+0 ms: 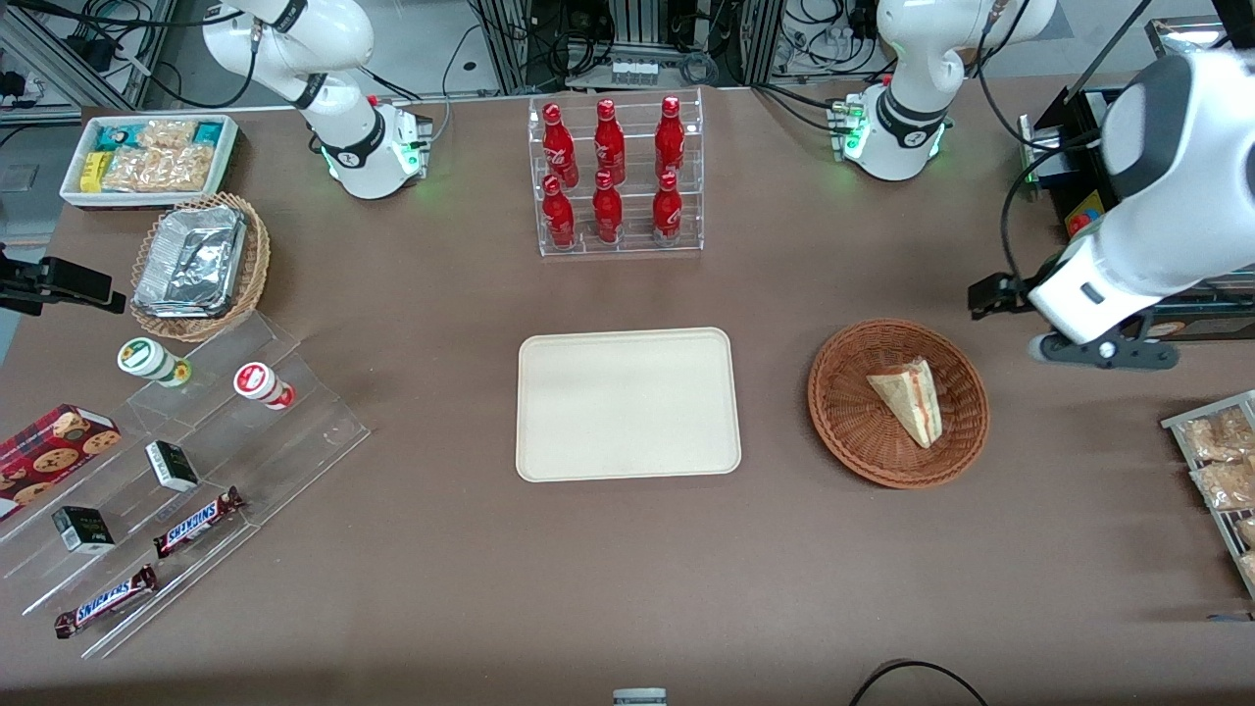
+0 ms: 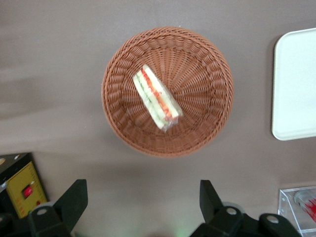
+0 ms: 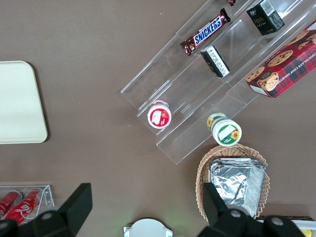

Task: Place sandwich from basket to tray
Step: 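Move the left gripper over the sandwich in the wicker basket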

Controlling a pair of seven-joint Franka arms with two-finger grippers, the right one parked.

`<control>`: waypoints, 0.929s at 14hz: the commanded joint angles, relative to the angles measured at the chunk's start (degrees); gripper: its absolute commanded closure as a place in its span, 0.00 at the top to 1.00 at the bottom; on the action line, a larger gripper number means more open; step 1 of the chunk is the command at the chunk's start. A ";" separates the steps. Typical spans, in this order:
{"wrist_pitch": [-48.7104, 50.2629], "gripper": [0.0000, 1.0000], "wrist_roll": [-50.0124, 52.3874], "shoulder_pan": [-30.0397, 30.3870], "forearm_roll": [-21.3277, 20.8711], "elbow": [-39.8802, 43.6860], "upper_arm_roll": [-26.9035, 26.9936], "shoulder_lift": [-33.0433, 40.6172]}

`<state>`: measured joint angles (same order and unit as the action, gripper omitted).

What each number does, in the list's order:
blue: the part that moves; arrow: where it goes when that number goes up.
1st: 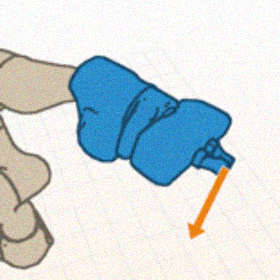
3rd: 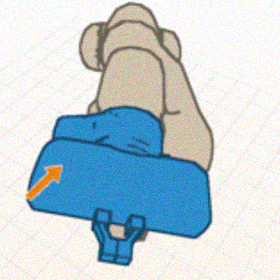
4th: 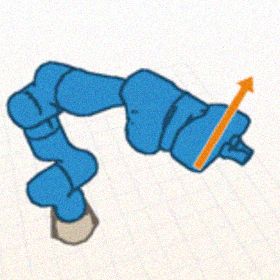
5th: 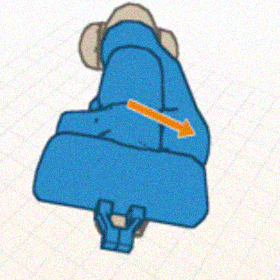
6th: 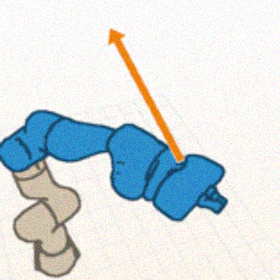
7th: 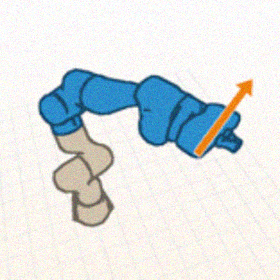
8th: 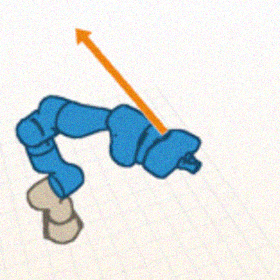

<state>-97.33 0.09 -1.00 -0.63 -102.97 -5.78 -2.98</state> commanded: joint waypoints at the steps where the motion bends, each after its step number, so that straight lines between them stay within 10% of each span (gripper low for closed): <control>1: -8.89 1.00 -0.27 -0.14 0.46 -9.32 0.07 3.41; 13: -39.93 1.00 21.67 -1.28 0.19 -29.38 -0.11 3.42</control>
<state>-133.10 15.11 -1.26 -0.56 -128.89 -5.89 -0.61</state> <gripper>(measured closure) 0.000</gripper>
